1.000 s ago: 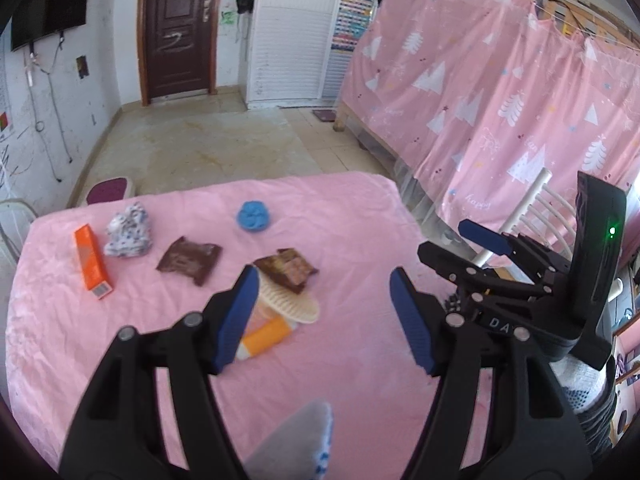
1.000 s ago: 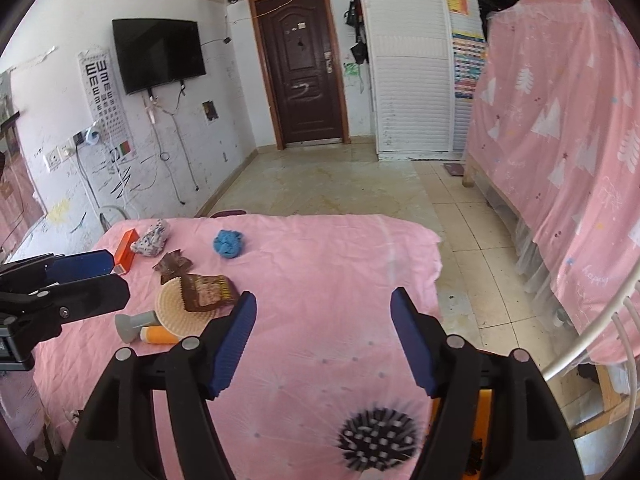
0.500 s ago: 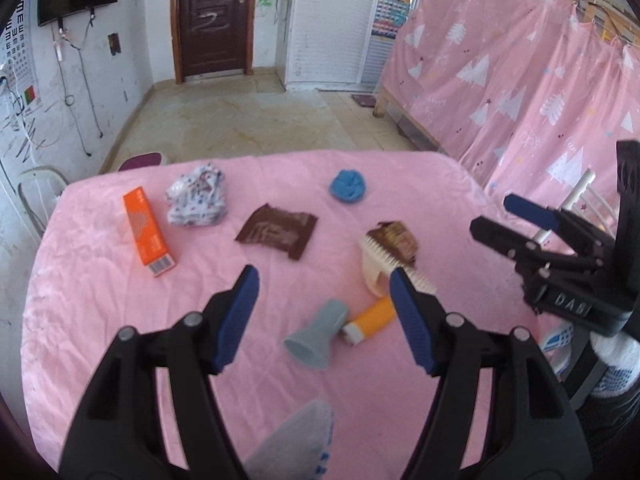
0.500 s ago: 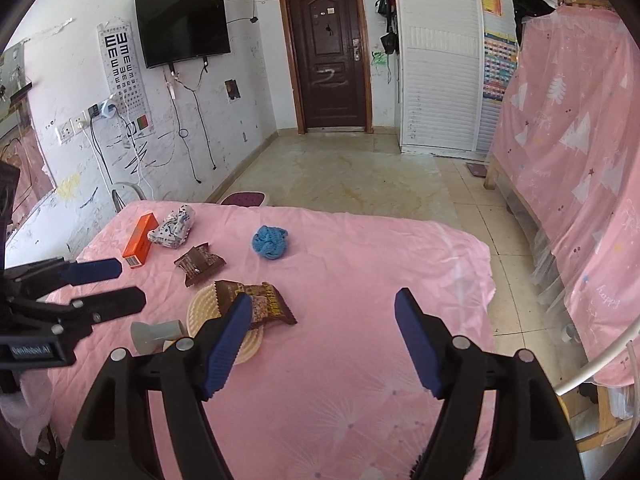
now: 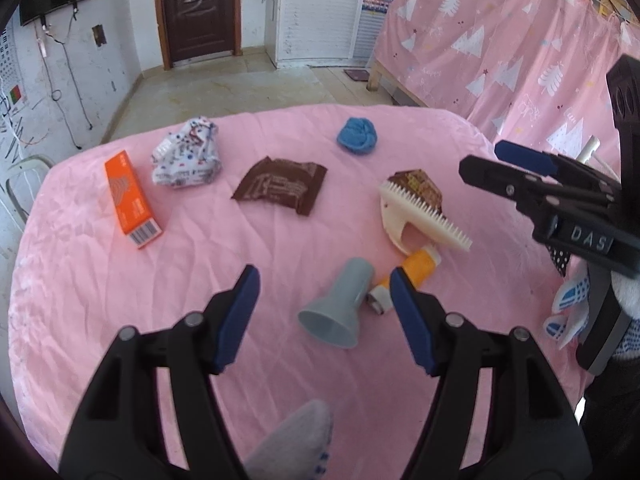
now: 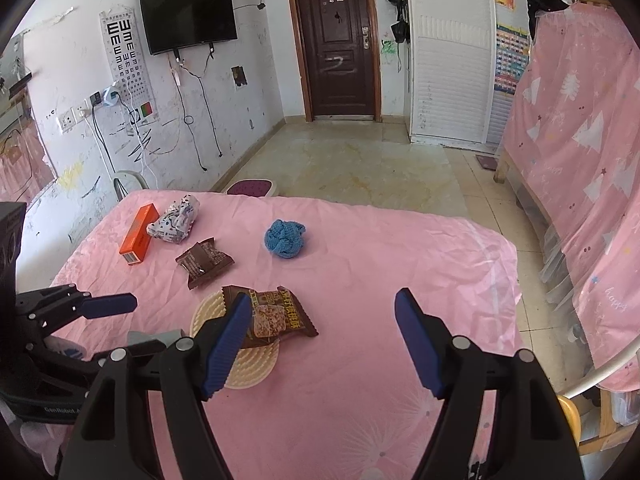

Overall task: Collect trash
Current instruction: 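Grasp the grey cup with the left gripper while the right gripper grasps the brown snack packet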

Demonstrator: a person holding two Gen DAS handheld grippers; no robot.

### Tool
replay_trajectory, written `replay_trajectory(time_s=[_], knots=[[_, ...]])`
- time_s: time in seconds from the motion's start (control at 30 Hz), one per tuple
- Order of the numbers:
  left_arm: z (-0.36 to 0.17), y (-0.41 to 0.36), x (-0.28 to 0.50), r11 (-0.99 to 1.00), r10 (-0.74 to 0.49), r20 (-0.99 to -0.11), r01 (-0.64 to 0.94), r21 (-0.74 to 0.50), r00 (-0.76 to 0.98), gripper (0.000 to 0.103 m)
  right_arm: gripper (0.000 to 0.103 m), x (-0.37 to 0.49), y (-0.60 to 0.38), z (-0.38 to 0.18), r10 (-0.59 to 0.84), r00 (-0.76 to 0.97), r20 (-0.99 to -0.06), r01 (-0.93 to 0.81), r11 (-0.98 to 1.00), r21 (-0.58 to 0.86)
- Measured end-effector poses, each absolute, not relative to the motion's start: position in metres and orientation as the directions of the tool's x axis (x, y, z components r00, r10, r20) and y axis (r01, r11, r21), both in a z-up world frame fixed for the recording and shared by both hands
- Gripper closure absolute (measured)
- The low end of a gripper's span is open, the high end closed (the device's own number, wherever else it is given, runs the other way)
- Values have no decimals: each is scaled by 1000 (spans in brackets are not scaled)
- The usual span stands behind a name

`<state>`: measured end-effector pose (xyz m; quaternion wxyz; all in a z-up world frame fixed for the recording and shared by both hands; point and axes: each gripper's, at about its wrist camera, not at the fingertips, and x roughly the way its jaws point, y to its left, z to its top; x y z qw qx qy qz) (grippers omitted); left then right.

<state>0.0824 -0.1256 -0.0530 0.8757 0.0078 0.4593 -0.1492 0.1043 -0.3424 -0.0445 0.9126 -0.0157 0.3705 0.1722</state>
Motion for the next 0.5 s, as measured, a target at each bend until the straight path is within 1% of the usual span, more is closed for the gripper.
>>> replay_trajectory(time_s=[0.03,0.13,0.27,0.4,0.47,0.5], knots=[[-55,-126,83,954,-256,-810,272,-124,528,43,39,105,-342,-45,304,664,-683,-326,940,100],[-59,-124,84,951,-264,-815,279,-131,517,46,39,109,-339,-49,306,656,-690,-331,938,102],[-61,-123,84,942,-291,-810,300,-150,510,55,39,114,-333,-54,310,642,-702,-338,935,105],[-63,-120,83,930,-324,-805,321,-177,497,57,39,117,-328,-59,311,627,-714,-346,933,102],[-63,-119,81,927,-334,-803,326,-185,494,65,39,119,-326,-61,311,620,-720,-350,931,101],[-63,-117,81,926,-337,-803,327,-188,492,66,39,120,-325,-62,311,616,-724,-353,930,99]])
